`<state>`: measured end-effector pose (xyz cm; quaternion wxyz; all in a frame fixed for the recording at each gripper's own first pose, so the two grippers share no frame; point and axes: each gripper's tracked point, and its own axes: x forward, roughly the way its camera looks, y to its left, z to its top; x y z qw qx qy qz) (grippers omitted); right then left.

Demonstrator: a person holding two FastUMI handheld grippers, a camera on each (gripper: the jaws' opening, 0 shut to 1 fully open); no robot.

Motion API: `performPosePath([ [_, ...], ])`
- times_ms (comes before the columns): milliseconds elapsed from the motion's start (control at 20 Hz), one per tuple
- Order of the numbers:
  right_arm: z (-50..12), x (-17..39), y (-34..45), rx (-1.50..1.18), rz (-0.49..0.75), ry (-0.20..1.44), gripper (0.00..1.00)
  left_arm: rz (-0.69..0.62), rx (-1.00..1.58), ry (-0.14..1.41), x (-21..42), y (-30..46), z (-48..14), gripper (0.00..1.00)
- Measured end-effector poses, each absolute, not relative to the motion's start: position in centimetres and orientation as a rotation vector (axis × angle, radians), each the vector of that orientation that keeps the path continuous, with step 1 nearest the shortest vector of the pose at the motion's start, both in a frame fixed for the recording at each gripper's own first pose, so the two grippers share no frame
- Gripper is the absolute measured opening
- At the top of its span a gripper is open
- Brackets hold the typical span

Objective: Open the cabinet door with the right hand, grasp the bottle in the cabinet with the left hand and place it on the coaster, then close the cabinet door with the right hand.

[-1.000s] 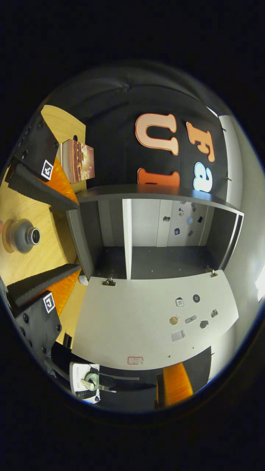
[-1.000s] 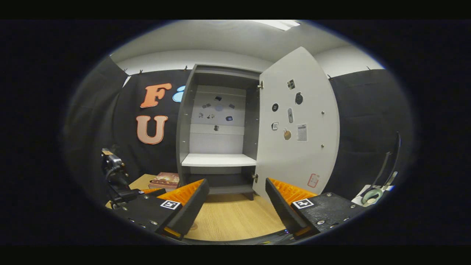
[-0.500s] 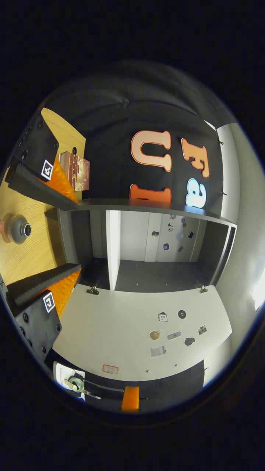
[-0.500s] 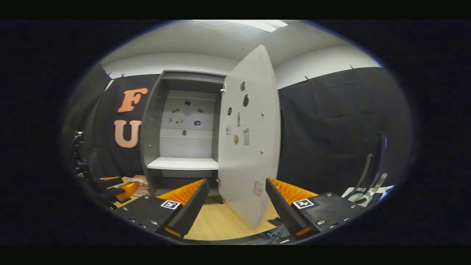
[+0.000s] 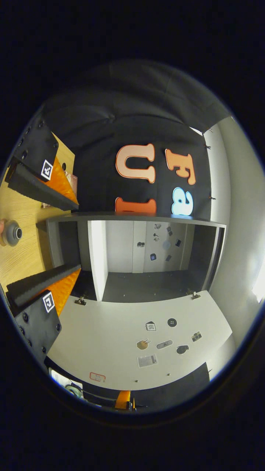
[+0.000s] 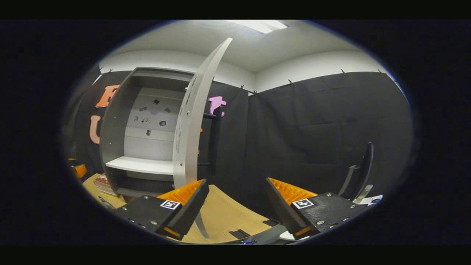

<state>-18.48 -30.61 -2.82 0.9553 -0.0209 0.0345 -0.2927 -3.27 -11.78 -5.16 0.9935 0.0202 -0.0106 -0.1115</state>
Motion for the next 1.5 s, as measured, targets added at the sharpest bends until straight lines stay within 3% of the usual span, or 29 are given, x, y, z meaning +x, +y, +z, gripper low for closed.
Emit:
performPosePath([
  [250, -3.1, -17.1, -28.0, 0.074, -0.451, 0.062, 0.89, -0.196, -0.004, 0.003, -3.6, -11.1, -4.4, 0.94],
  [550, -1.8, -14.6, -19.1, 0.105, -0.221, 0.047, 0.88, -0.145, 0.006, -0.024, -2.7, -9.4, -3.0, 0.94],
  [750, -0.2, -9.3, -13.5, 0.117, -0.079, 0.011, 0.89, -0.128, -0.007, -0.018, -2.1, -7.9, -3.4, 0.94],
  [950, 0.7, -5.4, -10.2, 0.117, -0.027, -0.022, 0.89, -0.123, -0.02, -0.018, -0.3, -5.3, -3.3, 0.94],
  [1000, 0.6, -4.7, -9.2, 0.121, -0.02, -0.019, 0.95, -0.124, -0.024, -0.019, 0.3, -4.6, -3.2, 0.94],
  [1050, 0.5, -3.7, -8.3, 0.127, -0.013, -0.02, 0.89, -0.123, -0.026, -0.022, 0.9, -3.8, -3.1, 0.94],
  [1100, 0.3, -2.8, -7.3, 0.131, -0.004, -0.017, 0.95, -0.12, -0.023, -0.023, 1.5, -2.9, -3.0, 0.94],
  [1500, -0.5, 6.6, -1.0, 0.18, 0.022, -0.011, 0.93, -0.15, 0.01, -0.04, 5.9, 1.3, -2.9, 0.94],
])
